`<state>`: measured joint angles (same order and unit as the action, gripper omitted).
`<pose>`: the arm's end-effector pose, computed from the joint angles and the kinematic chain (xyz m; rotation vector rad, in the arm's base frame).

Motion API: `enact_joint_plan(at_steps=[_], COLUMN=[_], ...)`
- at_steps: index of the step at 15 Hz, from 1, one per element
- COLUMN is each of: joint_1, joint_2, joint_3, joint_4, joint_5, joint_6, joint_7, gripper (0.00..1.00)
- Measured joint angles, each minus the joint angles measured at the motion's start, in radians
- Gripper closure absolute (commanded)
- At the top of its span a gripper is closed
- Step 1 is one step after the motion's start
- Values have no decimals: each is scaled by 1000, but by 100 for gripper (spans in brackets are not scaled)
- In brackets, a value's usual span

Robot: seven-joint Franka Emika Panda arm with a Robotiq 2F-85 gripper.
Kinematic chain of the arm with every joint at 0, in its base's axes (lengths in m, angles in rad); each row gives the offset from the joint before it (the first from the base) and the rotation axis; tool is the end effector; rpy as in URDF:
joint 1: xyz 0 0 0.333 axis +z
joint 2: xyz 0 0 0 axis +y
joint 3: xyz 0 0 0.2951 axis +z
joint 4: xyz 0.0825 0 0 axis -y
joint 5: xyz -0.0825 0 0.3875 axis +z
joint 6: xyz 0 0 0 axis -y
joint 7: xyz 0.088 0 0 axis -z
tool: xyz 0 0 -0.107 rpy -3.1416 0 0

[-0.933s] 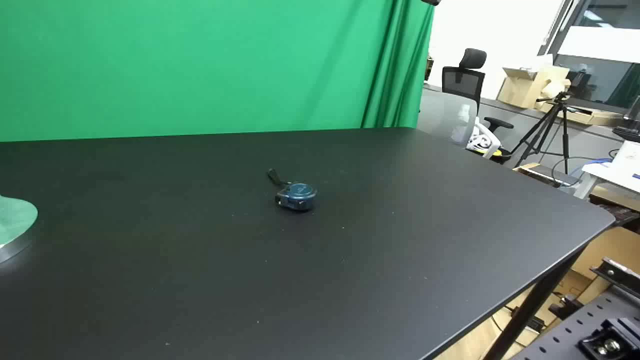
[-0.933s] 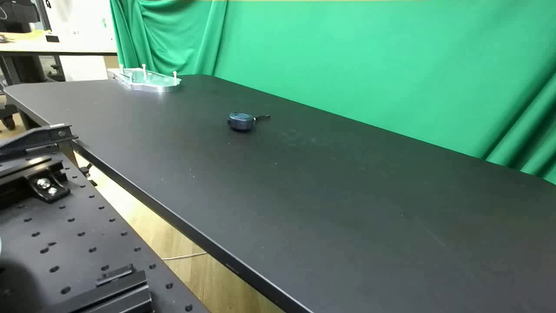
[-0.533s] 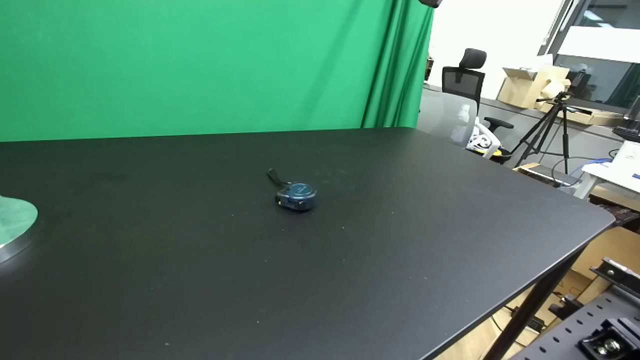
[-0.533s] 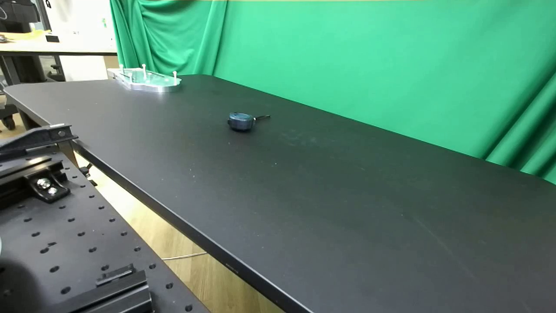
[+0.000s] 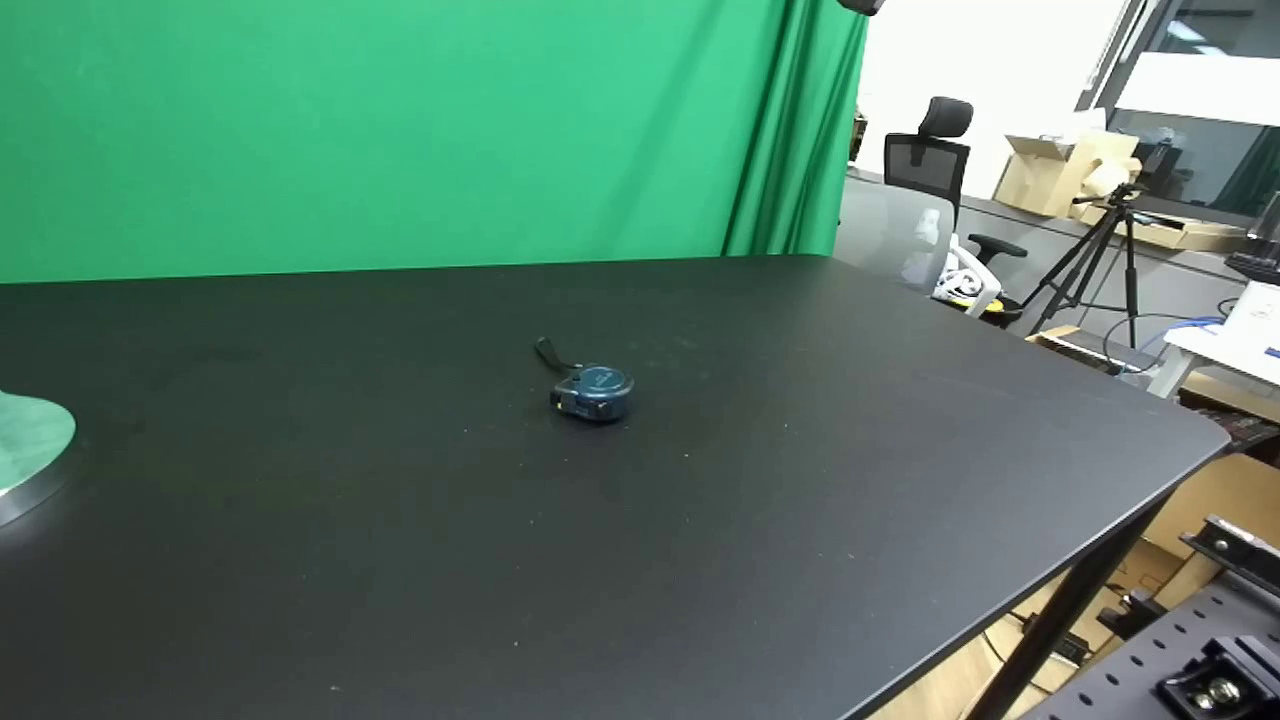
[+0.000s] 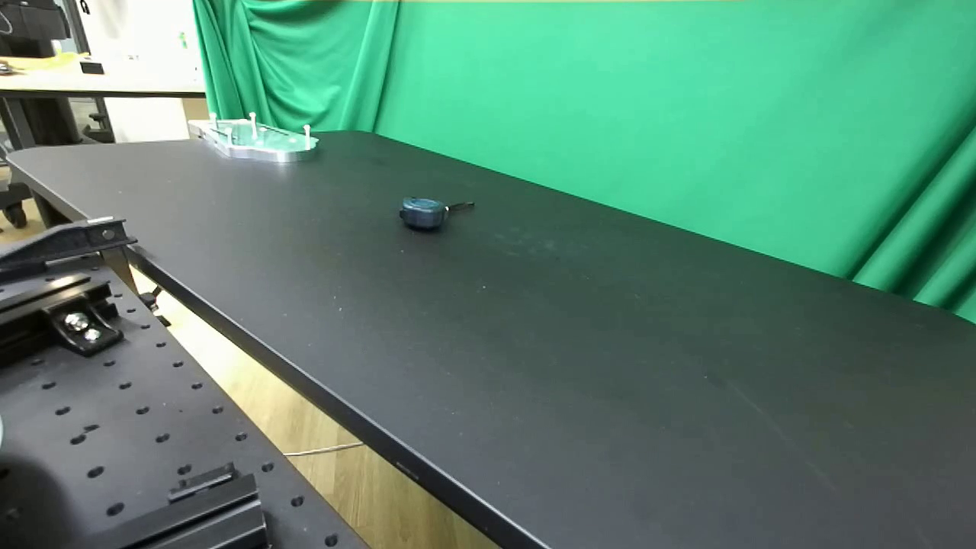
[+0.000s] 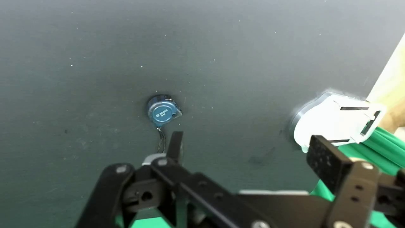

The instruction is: Move the measuring tape towards you

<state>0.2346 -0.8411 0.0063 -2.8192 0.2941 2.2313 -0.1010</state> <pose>0.3243 0.0885 0.4331 -2.8440 -0.2692 -0.3374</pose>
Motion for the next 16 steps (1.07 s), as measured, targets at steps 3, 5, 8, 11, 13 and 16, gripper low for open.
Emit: enact_joint_plan(at_steps=[3, 5, 8, 11, 13, 16], joint_1=[-15, -35, -51, -51, -50, -50], joint_2=[23, 81, 229, 411, 539, 708], joint_3=[3, 2, -8, -14, -11, 2], joint_4=[4, 14, 55, 120, 178, 269], joint_5=[-23, -58, -105, -150, -177, -221], joint_6=[40, 91, 135, 137, 137, 146], joint_7=[-11, -36, -97, -174, -230, -307], gripper=[0, 0, 0, 0, 0, 0])
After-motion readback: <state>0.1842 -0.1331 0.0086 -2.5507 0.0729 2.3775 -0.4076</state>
